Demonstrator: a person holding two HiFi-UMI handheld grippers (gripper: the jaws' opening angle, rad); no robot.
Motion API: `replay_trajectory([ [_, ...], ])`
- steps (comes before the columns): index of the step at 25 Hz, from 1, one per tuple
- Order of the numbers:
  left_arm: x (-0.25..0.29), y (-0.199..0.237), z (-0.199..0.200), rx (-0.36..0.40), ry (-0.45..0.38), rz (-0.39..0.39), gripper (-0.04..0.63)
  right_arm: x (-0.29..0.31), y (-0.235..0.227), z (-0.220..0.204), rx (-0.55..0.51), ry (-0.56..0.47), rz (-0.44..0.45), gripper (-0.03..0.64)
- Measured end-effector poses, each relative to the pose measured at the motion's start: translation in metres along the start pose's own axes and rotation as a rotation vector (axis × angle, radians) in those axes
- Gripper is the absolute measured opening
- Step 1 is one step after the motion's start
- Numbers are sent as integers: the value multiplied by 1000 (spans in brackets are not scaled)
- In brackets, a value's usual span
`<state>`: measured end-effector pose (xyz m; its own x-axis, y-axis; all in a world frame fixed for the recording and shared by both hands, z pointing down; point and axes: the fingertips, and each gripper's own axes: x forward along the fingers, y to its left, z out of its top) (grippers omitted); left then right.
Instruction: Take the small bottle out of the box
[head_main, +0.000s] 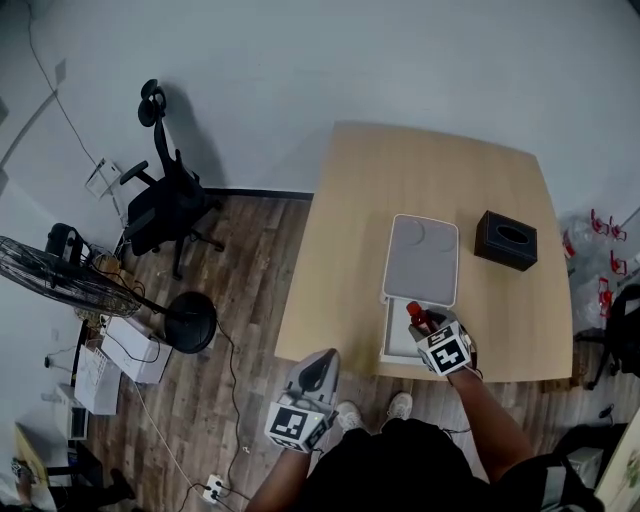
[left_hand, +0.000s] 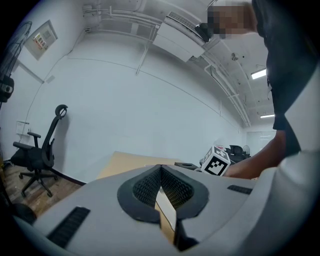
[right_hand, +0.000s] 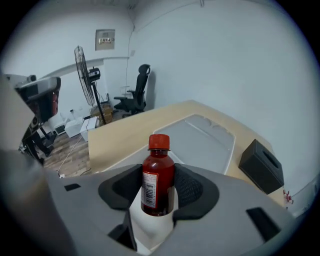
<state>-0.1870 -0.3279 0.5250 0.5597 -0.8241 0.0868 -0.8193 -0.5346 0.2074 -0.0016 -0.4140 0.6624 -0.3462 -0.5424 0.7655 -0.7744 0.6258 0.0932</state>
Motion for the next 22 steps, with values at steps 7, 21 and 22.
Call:
replay_trajectory([
  [7,10,-12,2,29,2,-26,12,-65,-9,60,43,-328,-75,213],
  [21,34,-46,33,83,-55,-78,12,-163,-20,114,119,-756,-153,214],
  [22,37,-49,36,84,-60,-80,12,-166,-22,115,113,-764,-161,214],
])
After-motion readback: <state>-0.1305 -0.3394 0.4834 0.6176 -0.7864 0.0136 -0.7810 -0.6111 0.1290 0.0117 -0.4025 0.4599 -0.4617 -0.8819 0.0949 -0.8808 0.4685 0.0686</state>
